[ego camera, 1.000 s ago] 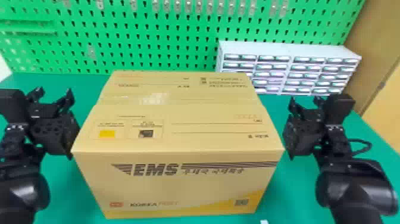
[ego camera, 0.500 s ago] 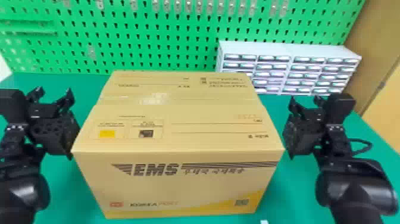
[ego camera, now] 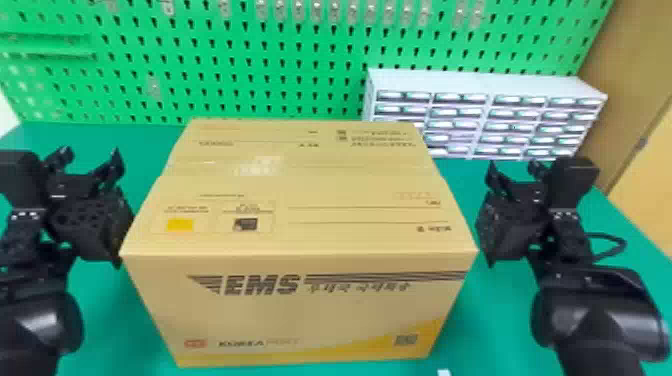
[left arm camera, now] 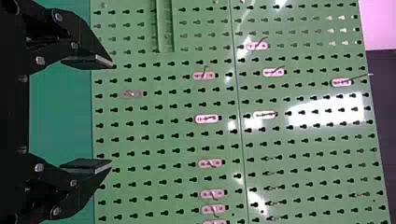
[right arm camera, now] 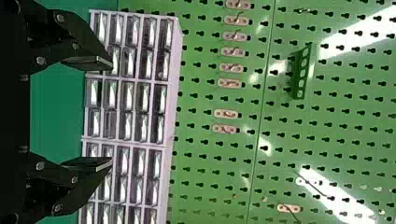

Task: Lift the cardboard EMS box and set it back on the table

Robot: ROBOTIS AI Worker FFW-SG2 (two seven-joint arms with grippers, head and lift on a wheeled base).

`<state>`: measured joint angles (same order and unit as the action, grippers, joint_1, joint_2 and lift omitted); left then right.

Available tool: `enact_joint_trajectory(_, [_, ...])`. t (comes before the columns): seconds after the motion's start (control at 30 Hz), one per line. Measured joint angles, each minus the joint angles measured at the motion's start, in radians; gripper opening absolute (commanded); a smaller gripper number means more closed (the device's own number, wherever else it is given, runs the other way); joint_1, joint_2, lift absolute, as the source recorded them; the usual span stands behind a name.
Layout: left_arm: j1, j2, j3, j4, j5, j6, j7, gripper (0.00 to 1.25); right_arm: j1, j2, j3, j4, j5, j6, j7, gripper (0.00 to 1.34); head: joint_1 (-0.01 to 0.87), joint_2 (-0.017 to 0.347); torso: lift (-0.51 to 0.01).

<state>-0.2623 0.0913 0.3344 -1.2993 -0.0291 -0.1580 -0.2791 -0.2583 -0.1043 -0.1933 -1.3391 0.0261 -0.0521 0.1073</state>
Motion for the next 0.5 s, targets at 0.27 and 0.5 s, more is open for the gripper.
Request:
enact_joint_trajectory(0.27, [0.000, -0.001, 0.000, 0.000, 0.003, -0.004, 0.000, 0.75, -0.001, 0.000, -0.001, 0.000, -0.002, 0.000, 0.000, 0.81, 0.678, -0.015, -0.093])
enact_joint_trajectory(0.5, [0.000, -0.001, -0.001, 0.000, 0.003, -0.005, 0.001, 0.75, -0.001, 0.000, -0.001, 0.000, -0.002, 0.000, 0.000, 0.81, 0.678, -0.015, -0.093])
